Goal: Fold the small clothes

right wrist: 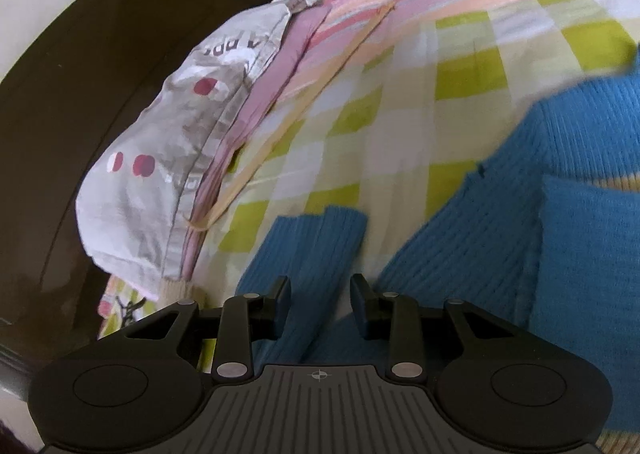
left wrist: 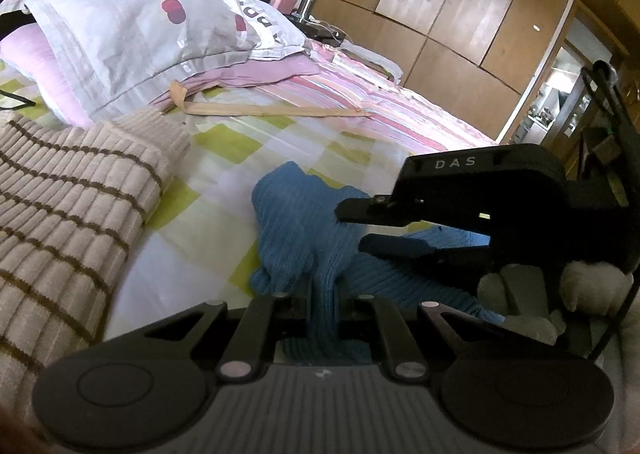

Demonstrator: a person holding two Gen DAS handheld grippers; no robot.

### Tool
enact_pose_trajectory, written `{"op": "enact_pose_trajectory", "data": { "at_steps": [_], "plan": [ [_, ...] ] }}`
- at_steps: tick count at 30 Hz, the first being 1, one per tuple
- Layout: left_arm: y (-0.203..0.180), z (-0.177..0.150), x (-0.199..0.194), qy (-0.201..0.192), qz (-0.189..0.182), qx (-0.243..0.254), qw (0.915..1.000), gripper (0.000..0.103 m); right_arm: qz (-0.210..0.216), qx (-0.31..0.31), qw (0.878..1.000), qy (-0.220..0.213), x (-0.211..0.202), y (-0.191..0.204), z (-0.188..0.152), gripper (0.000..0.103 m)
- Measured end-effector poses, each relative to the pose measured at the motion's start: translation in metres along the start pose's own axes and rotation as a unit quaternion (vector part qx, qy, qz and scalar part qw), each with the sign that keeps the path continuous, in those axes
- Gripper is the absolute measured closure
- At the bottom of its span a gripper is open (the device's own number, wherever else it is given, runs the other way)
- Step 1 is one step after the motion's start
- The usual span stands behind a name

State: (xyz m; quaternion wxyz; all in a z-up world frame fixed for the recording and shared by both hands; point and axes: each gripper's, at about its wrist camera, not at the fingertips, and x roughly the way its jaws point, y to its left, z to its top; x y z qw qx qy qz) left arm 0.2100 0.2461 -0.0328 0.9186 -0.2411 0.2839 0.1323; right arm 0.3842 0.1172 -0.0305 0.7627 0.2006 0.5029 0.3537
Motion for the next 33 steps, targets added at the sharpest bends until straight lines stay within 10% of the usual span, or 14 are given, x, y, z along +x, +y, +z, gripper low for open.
{"op": "enact_pose_trajectory", "data": {
  "at_steps": [13,22,33],
  "plan": [
    [0.0,0.0,0.001,-0.001,0.002,0.006,1.0,0.087,0.039,0.048,0.998,-0.011,0.019,-0.001,-0.001,0.07],
    [-0.005,-0.002,0.0,-0.011,0.007,0.021,0.9997,0.087,0.015,0.036,0.998,-0.041,0.013,0.0,0.002,0.095],
    [-0.01,-0.002,-0.006,-0.031,-0.005,0.028,0.9991,0.058,-0.008,-0.005,0.992,-0.126,-0.059,0.002,0.029,0.096]
  ]
}}
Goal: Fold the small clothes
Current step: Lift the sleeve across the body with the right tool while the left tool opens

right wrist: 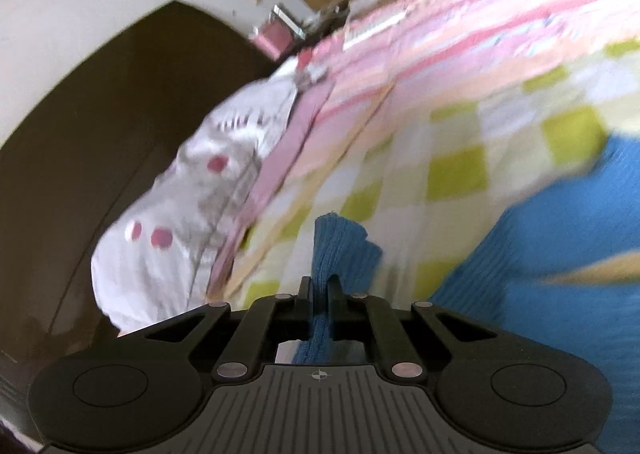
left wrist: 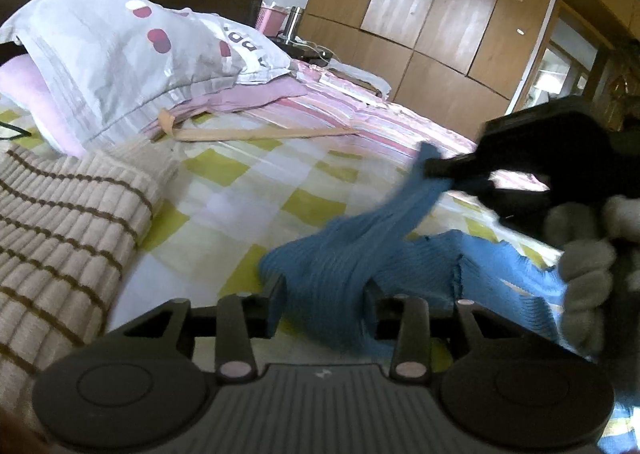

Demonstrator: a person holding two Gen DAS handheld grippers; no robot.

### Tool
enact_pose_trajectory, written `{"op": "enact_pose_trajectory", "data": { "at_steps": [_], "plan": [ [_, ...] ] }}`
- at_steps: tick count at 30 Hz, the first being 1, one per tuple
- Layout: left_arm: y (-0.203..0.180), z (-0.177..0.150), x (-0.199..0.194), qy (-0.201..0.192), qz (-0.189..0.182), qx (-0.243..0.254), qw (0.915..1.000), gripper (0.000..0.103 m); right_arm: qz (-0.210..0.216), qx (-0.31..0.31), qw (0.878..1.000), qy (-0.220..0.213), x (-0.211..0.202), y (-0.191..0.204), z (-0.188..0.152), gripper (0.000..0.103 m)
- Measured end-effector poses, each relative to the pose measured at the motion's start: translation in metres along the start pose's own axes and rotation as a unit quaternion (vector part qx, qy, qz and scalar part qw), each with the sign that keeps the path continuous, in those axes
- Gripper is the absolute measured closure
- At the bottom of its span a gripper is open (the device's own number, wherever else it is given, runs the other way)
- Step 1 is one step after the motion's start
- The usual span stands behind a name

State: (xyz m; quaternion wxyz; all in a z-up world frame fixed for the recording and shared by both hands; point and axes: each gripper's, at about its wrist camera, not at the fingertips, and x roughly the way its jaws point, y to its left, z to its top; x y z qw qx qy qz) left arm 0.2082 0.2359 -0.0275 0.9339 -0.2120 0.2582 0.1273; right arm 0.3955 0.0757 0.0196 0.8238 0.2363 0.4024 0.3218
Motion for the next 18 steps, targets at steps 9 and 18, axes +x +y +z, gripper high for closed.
{"op": "enact_pose_trajectory", "data": {
  "at_steps": [9,18],
  "plan": [
    [-0.016,-0.007,0.002,0.002,-0.017,0.032,0.9993,0.057,-0.042,0.005,0.997,-0.061,-0.069,-0.037,0.035,0.096],
    [-0.028,-0.013,0.002,0.0,-0.038,0.051,0.9979,0.057,-0.08,0.028,0.99,-0.111,-0.131,-0.078,0.046,0.096]
  ]
}}
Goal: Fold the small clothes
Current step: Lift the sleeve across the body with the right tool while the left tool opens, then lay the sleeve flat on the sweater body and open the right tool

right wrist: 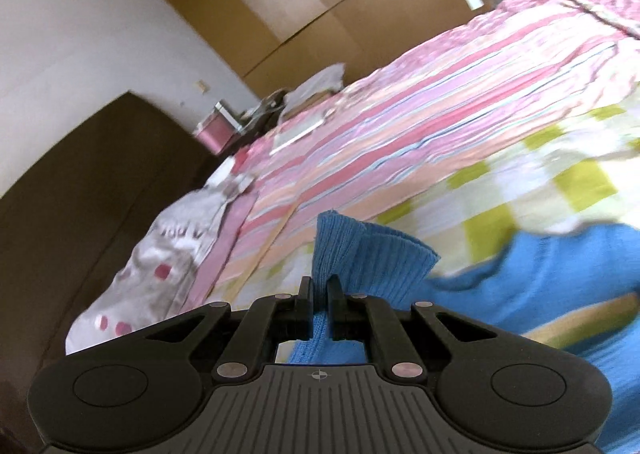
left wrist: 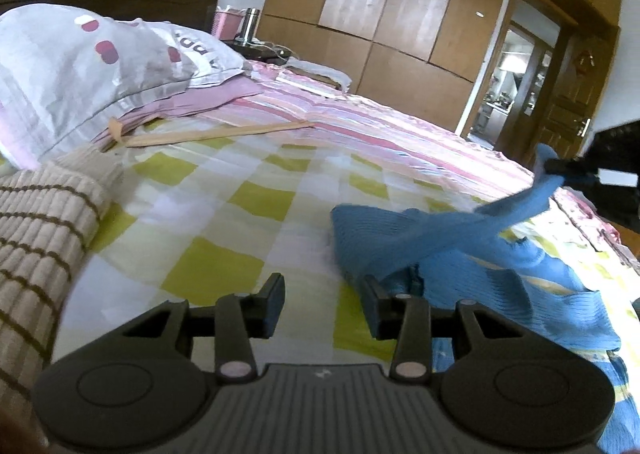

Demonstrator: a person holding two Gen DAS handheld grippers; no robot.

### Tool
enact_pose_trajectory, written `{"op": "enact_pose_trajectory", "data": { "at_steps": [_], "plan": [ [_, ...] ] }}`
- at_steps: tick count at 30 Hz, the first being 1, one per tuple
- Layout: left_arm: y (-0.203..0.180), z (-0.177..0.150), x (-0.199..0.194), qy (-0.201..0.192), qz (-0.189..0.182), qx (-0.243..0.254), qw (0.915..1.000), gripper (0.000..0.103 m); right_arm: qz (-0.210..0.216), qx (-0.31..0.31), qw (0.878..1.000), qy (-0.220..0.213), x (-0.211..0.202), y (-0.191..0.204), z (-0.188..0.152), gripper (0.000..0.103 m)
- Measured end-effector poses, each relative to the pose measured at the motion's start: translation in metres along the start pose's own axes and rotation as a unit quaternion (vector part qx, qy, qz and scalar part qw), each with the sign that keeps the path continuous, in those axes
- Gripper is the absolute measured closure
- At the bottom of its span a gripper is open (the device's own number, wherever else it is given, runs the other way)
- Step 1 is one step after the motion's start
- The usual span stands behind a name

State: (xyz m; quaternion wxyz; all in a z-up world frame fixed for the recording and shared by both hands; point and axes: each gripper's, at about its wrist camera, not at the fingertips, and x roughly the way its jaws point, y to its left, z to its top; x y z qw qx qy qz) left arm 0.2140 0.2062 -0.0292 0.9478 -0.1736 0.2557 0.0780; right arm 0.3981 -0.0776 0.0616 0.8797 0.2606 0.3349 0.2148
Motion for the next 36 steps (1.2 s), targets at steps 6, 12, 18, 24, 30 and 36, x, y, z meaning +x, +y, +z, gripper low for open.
{"op": "enact_pose_trajectory", "data": {
  "at_steps": [6,12,18,24,30,36],
  "plan": [
    [-0.011,-0.003,-0.003,-0.005,-0.013,0.019,0.9997,0.057,-0.028,0.015,0.999,-0.024,-0.03,-0.032,0.002,0.096],
    [-0.017,-0.005,0.0,0.002,-0.015,0.032,0.9994,0.057,-0.063,0.027,0.997,-0.027,-0.055,-0.072,-0.014,0.096],
    [-0.018,-0.008,0.002,0.007,-0.015,0.033,0.9993,0.057,-0.089,0.045,0.995,-0.026,-0.068,-0.103,-0.041,0.096],
    [-0.019,-0.008,0.003,0.01,-0.018,0.036,0.9991,0.057,-0.105,0.044,0.993,-0.011,-0.075,-0.113,-0.06,0.091],
    [-0.019,-0.008,0.003,0.01,-0.019,0.035,0.9991,0.057,-0.118,0.069,0.991,-0.004,-0.084,-0.126,-0.072,0.088],
    [-0.022,-0.01,0.003,0.011,-0.022,0.038,0.999,0.057,-0.12,0.081,0.989,-0.019,-0.095,-0.132,-0.067,0.081]
  ]
}}
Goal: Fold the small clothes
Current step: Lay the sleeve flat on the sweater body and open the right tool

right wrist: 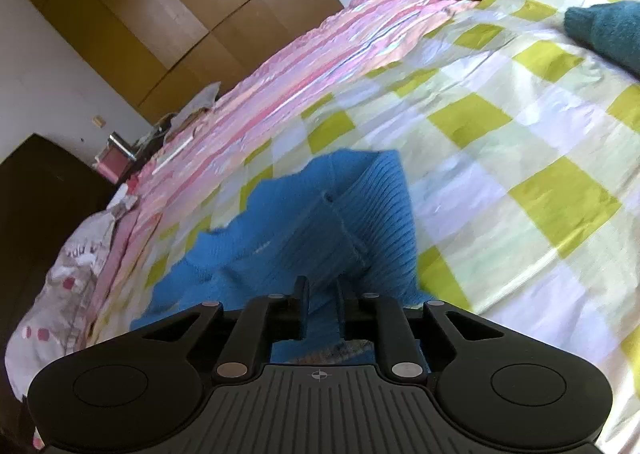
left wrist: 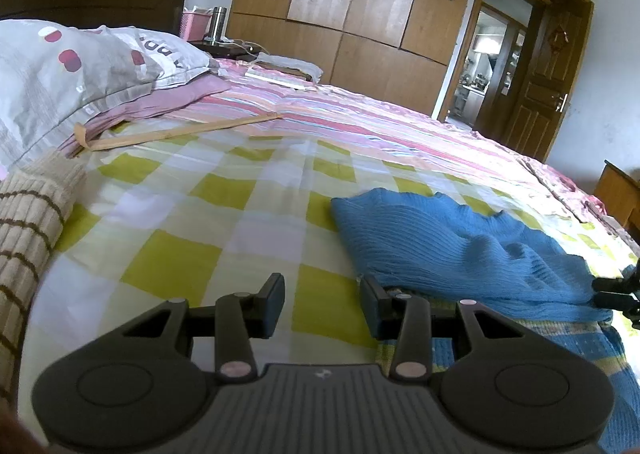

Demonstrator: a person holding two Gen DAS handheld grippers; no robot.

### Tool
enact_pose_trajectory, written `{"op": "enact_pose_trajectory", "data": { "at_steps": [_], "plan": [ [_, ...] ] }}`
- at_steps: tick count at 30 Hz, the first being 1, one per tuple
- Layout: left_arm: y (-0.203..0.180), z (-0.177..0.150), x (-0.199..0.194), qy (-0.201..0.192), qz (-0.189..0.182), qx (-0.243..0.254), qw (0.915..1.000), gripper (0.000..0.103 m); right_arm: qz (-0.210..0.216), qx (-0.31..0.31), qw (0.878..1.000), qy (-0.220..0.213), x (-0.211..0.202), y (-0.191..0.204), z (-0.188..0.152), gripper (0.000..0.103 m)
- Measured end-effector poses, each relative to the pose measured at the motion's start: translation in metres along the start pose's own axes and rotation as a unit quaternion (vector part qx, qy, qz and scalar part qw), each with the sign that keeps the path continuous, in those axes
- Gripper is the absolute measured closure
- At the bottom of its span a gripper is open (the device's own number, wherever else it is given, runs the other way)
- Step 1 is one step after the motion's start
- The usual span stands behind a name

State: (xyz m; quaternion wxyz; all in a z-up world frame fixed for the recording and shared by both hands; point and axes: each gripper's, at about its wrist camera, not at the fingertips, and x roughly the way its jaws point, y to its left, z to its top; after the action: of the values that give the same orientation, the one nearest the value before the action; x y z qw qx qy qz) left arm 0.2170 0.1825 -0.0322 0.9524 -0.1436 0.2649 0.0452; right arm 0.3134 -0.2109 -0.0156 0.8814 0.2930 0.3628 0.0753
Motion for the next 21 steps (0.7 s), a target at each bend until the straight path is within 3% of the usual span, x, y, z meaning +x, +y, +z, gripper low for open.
{"op": "enact_pose_trajectory", "data": {
  "at_steps": [2,7,11,17,21],
  "plan": [
    [0.0,0.0,0.001,0.001,0.001,0.003,1.0,0.057,0.005,0.011,1.0,0.001,0.002,-0.002,0.004,0.071],
    [0.001,0.0,0.001,0.002,0.001,0.0,1.0,0.057,-0.005,0.016,1.0,0.001,0.014,0.001,0.009,0.072],
    [0.002,0.001,0.0,0.0,0.001,-0.002,1.0,0.057,-0.017,0.012,1.0,0.002,0.015,0.003,0.008,0.094],
    [0.0,0.0,0.0,0.0,-0.001,0.001,1.0,0.057,-0.005,-0.018,0.999,-0.028,-0.01,0.008,0.006,0.102],
    [-0.001,-0.001,0.002,0.004,0.001,0.007,1.0,0.057,-0.023,-0.014,0.999,-0.02,-0.008,-0.002,0.003,0.102]
  ]
}}
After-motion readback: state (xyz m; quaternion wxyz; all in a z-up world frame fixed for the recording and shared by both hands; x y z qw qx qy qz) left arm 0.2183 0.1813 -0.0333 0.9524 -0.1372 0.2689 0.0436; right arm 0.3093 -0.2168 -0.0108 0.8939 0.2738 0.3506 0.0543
